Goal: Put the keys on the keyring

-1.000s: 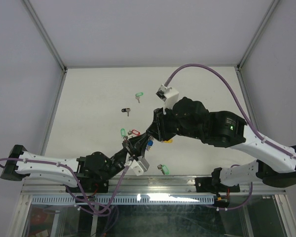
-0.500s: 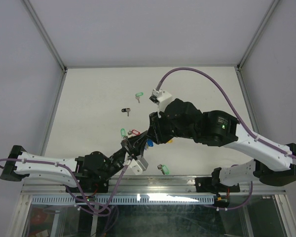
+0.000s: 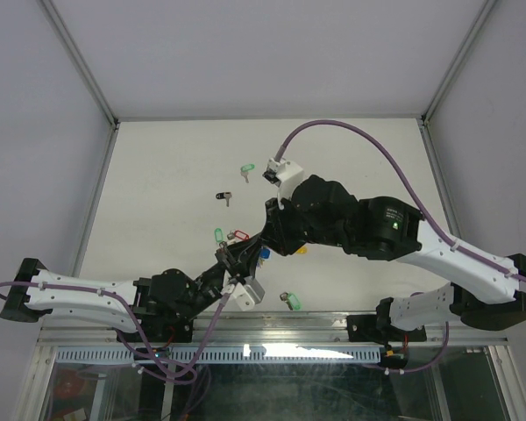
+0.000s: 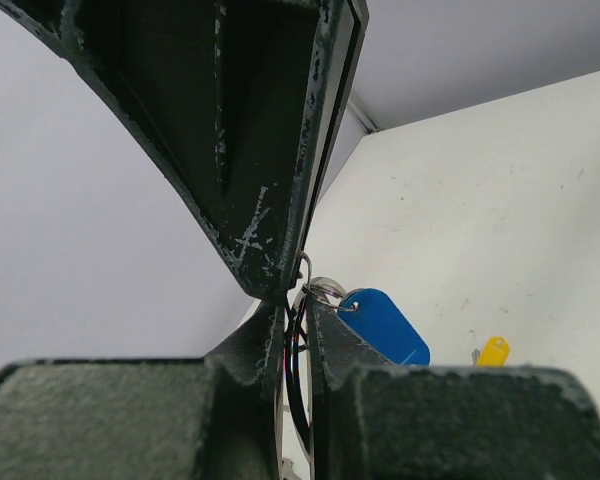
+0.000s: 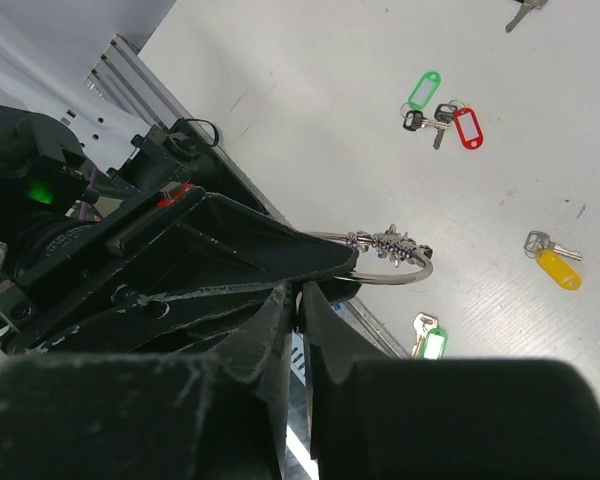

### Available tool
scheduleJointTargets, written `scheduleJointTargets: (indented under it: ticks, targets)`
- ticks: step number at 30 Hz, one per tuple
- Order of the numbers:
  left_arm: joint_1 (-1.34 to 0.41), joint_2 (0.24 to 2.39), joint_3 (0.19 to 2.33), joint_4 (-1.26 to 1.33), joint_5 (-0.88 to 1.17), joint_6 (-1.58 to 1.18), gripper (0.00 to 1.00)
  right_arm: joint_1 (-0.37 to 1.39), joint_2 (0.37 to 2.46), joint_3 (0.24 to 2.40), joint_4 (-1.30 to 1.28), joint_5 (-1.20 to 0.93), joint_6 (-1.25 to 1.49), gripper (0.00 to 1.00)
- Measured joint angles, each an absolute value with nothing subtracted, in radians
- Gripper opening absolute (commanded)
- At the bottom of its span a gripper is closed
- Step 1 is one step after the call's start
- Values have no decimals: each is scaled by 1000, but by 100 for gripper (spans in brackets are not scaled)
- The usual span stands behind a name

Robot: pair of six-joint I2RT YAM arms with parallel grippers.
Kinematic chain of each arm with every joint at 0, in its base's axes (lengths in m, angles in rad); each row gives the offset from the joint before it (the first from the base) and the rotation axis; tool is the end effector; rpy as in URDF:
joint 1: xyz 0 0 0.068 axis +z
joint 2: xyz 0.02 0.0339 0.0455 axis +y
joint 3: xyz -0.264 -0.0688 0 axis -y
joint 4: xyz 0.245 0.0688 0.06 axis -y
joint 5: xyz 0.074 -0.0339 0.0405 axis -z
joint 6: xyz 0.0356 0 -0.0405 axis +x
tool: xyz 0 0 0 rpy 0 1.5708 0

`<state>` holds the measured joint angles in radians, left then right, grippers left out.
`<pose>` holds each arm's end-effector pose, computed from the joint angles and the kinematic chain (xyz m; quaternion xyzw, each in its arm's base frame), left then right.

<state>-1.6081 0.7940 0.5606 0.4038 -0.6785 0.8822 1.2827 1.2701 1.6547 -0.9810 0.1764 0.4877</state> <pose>0.0153 -0.1881 0.3207 0.4943 0.4355 -0.0556 0.7503 0.0732 0.2251 0.4519 -0.3027 0.8275 0.3117 0.3555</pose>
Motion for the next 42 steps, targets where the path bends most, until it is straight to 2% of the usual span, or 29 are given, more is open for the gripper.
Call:
scheduleJointTargets:
  ticks: [3, 7, 14, 19, 28, 33, 37, 42]
  targets:
    - [-1608, 794, 564, 391, -680, 882, 0, 1284, 1269, 1649, -978, 175, 485, 0]
    - [-1608, 794, 564, 379, -682, 882, 0, 1284, 1269, 1642, -976, 162, 469, 0]
    - [-1602, 794, 565, 398, -680, 875, 33, 1274, 1263, 1638, -961, 142, 445, 0]
    - [-1602, 794, 565, 438, -682, 868, 42, 1248, 1261, 1638, -953, 141, 443, 0]
    - [-1602, 787, 562, 464, -715, 857, 40, 1210, 1232, 1639, -927, 144, 437, 0]
    - [-1602, 772, 554, 472, -744, 850, 35, 1203, 1225, 1639, -925, 150, 428, 0]
    - [-1602, 760, 540, 484, -765, 850, 26, 1200, 1218, 1639, -925, 154, 424, 0]
    - [-1602, 759, 533, 500, -787, 851, 23, 1199, 1200, 1639, -913, 154, 424, 0]
